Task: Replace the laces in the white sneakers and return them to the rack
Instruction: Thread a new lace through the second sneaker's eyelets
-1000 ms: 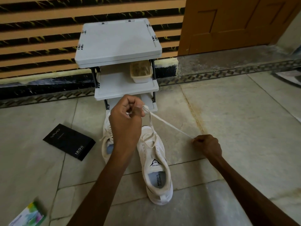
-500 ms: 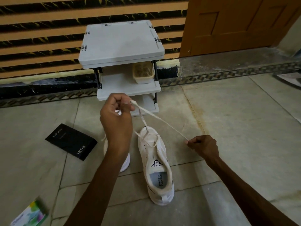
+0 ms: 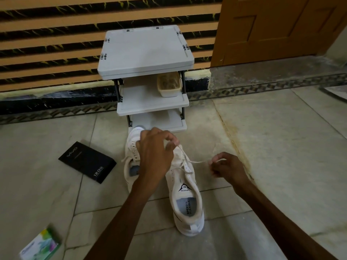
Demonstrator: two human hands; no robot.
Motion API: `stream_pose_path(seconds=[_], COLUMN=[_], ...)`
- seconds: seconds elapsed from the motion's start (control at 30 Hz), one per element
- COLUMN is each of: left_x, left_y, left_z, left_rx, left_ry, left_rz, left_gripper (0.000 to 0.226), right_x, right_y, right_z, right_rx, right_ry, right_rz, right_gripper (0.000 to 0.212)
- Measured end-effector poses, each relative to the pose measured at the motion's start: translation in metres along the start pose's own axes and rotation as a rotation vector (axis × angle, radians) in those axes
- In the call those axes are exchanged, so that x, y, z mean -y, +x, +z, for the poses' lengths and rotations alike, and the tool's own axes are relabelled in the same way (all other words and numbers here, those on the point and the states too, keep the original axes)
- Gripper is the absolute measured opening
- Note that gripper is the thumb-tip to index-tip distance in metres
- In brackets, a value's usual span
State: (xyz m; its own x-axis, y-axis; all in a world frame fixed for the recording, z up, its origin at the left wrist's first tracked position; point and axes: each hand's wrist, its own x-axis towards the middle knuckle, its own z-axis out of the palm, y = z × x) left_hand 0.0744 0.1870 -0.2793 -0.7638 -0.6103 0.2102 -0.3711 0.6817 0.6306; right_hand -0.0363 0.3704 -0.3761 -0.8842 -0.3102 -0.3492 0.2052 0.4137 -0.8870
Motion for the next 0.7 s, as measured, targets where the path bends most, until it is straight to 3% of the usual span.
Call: stream_pose_path(seconds=[0.07, 0.27, 0.37, 0.5, 0.7], left_x=[0.006, 0.006, 0.005, 0.003, -0.002], left_y=[-0.002, -0.003, -0.004, -0.009, -0.011], left_z=[0.006, 0.002, -0.005, -0.006, -0.01], left_rx=[0.025, 0.062, 0.081, 0.114, 0.12], left_ry=[-0.075, -0.266, -0.28, -0.399, -0.47], left_rz=[0.042, -0.04, -0.054, -0.081, -0.055], left_gripper=[0.018, 0.006, 0.005, 0.003, 0.015], right_x=[0.023, 0.078, 0.09, 0.095, 0.104], right_y=[-0.012, -0.04, -0.046, -0.049, -0.051], right_z=[0.002, -0.002, 0.001, 0.011, 0.019], right_rx=[0.124, 0.434, 0.324, 0.096, 0.052], right_ry=[0.064, 0.257, 0.061, -0.209, -0.17], right_rz=[-0.07, -0.171, -0.285, -0.599, -0.596], right_gripper=[0.004, 0.019, 0.013, 0.011, 0.008])
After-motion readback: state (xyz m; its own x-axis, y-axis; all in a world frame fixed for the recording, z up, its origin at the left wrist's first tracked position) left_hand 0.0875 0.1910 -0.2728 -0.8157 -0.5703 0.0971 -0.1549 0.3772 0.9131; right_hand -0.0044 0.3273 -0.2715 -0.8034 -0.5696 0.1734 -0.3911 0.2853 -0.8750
